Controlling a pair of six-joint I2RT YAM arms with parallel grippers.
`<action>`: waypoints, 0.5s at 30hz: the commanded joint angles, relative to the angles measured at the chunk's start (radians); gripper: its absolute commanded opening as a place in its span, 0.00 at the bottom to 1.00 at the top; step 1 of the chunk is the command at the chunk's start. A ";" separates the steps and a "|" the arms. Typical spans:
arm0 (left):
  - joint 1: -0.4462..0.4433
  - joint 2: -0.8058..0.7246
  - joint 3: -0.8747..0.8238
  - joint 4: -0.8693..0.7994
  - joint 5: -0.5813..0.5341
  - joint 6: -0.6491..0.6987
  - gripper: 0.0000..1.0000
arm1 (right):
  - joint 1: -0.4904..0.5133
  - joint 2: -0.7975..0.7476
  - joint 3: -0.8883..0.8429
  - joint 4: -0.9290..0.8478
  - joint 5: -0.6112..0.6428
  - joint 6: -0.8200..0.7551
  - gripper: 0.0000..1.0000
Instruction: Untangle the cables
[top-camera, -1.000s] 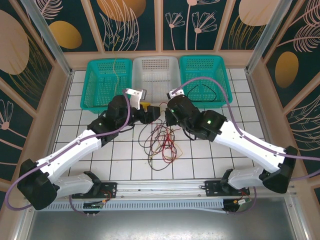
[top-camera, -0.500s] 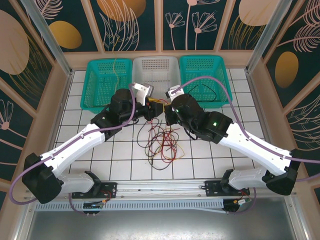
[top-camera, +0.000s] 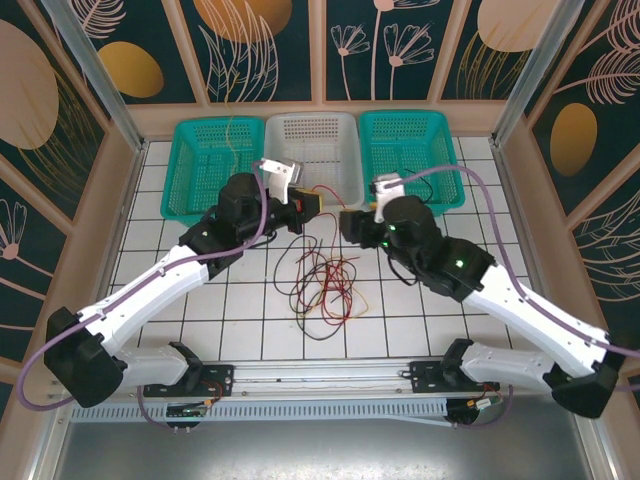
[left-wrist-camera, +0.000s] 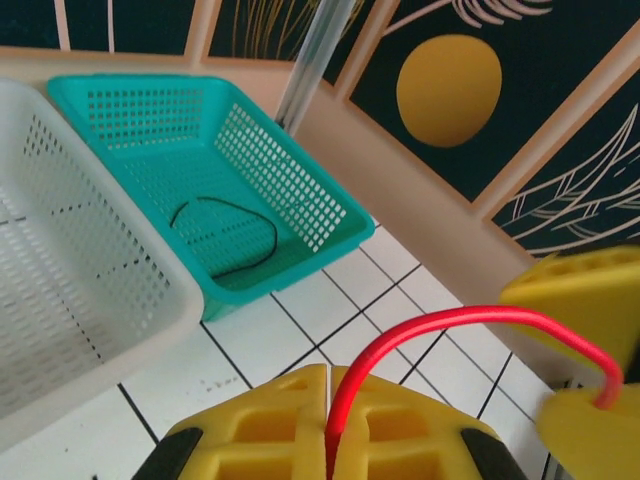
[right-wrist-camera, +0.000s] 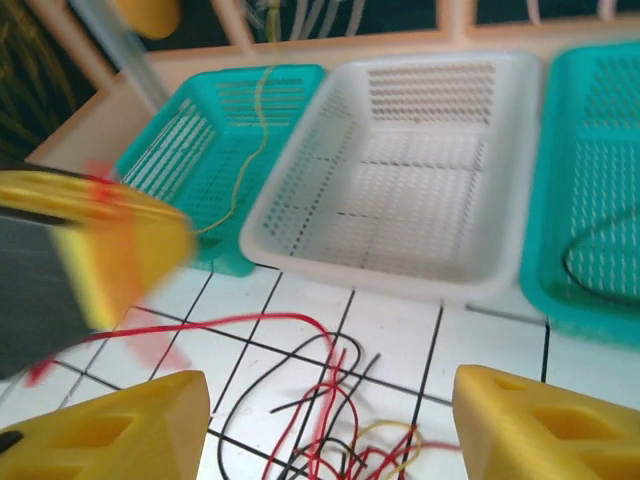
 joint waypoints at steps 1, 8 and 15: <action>0.004 -0.028 0.052 0.063 0.000 -0.020 0.00 | -0.023 -0.043 -0.105 0.114 -0.123 0.118 0.69; 0.003 -0.018 0.099 0.056 0.045 -0.026 0.00 | -0.023 0.082 -0.142 0.213 -0.224 0.126 0.75; 0.003 -0.022 0.130 0.042 0.074 -0.031 0.00 | -0.070 0.207 -0.167 0.325 -0.144 0.174 0.48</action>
